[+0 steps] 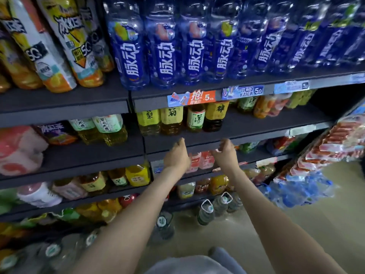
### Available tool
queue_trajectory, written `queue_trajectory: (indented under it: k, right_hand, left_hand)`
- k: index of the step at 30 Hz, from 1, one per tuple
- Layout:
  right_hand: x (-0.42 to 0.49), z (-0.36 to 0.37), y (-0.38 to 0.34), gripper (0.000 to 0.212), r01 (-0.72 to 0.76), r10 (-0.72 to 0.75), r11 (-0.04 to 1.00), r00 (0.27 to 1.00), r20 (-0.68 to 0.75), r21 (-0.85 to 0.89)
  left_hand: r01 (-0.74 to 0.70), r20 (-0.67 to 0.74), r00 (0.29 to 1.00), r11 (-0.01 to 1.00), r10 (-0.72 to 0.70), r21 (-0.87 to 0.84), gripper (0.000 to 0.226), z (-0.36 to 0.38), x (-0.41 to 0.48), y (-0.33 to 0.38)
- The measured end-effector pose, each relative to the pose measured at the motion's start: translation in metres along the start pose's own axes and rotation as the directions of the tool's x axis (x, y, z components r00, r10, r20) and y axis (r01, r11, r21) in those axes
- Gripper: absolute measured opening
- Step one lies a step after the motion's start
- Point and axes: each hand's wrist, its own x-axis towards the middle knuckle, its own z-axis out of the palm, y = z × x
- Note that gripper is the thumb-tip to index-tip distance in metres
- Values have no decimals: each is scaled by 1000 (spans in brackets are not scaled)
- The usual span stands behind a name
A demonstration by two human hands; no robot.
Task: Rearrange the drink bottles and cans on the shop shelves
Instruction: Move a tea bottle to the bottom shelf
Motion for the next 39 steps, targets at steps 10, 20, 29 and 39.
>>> queue_trajectory:
  k: [10, 20, 29, 39]
  right_hand:
    - [111, -17, 28, 49, 294, -290, 950, 956, -50, 108]
    - [127, 26, 60, 55, 444, -393, 850, 893, -220, 282]
    - [58, -9, 62, 66, 328, -377, 822, 926, 15, 465]
    - [-1, -70, 65, 35, 48, -182, 863, 958, 222, 502]
  left_hand:
    - [-46, -428, 900, 959, -82, -280, 65, 42, 77, 57]
    - [-235, -598, 795, 861, -97, -451, 91, 88, 163, 36]
    - [-280, -557, 823, 771, -114, -571, 78, 86, 70, 52]
    - [-219, -241, 960, 918, 142, -331, 84, 76, -21, 101]
